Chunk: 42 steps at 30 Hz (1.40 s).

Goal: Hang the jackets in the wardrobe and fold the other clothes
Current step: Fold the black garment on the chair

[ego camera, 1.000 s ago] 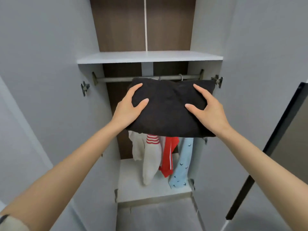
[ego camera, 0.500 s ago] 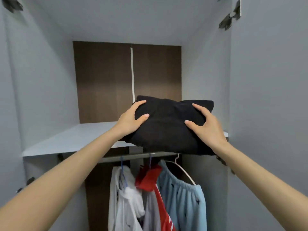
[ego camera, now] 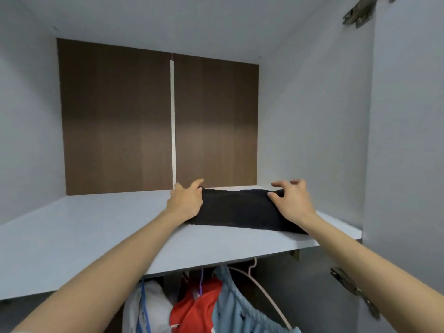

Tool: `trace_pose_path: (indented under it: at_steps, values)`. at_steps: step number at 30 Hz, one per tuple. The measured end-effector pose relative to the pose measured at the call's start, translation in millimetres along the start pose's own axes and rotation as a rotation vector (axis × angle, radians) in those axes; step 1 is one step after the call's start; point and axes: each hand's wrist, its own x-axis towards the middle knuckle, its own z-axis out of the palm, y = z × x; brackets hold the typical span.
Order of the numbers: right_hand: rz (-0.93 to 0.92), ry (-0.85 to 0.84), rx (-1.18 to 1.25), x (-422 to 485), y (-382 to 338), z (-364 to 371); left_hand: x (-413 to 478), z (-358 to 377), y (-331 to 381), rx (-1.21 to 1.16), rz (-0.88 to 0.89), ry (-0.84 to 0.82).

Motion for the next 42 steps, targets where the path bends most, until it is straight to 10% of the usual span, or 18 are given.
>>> trace_pose_path:
  at_steps: [4, 8, 11, 42]
  values:
    - [-0.318, -0.089, -0.226, 6.4, -0.2, -5.0, -13.0, -17.0, 14.4, 0.354, 0.228, 0.089]
    - [-0.412, -0.428, -0.071, 3.7, -2.3, -7.0, -32.1, -26.3, 15.3, 0.466, 0.357, -0.345]
    - [-0.379, -0.454, -0.136, -1.7, -0.7, -8.0, -37.6, -31.6, 10.9, 0.703, 0.432, -0.286]
    - [-0.109, -0.357, -0.45, -5.5, 25.6, 3.7, 88.5, 69.5, 90.2, 0.59, 0.469, -0.322]
